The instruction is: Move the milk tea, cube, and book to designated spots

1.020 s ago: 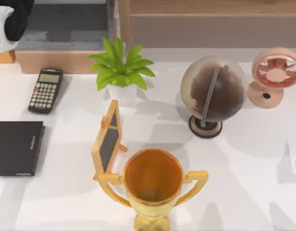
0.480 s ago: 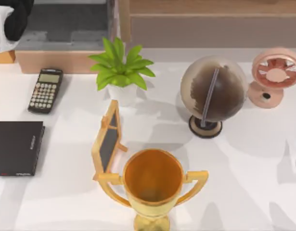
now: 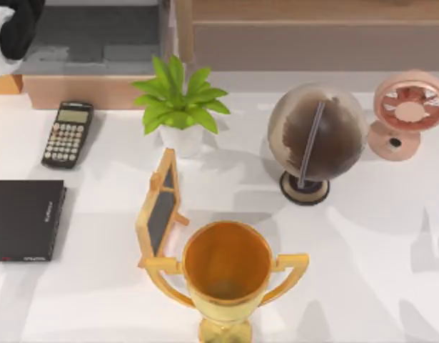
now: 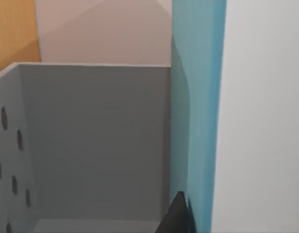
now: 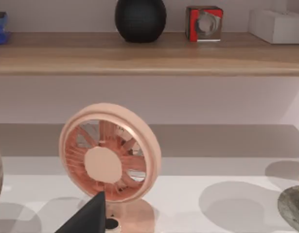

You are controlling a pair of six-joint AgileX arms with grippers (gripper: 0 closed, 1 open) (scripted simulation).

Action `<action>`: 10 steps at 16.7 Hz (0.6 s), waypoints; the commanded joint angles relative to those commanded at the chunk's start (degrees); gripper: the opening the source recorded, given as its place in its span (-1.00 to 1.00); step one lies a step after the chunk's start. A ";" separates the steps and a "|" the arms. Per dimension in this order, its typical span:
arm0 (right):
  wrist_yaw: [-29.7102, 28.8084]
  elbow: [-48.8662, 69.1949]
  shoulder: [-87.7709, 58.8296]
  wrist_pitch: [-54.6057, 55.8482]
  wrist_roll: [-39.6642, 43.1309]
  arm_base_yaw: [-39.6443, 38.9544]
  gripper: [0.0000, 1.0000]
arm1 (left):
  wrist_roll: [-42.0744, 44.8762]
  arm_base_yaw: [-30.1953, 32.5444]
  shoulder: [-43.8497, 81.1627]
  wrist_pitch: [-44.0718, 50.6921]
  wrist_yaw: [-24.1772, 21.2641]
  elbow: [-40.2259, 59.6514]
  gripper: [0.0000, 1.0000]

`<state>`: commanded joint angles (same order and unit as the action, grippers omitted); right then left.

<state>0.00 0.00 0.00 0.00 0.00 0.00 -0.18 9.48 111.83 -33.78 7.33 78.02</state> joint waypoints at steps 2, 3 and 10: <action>0.00 0.00 0.00 0.00 0.00 0.00 1.00 | 0.58 -0.03 -0.53 -0.30 -0.36 -0.36 -1.00; 0.00 0.00 0.00 0.00 0.00 0.00 1.00 | 1.77 -0.11 -1.57 -0.87 -1.07 -1.09 -1.00; 0.00 0.00 0.00 0.00 0.00 0.00 1.00 | 25.89 -4.45 -17.20 -7.76 -10.84 -16.31 -1.00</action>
<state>0.00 0.00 0.00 0.00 0.00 0.00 25.71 5.03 94.63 -41.54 -3.51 61.70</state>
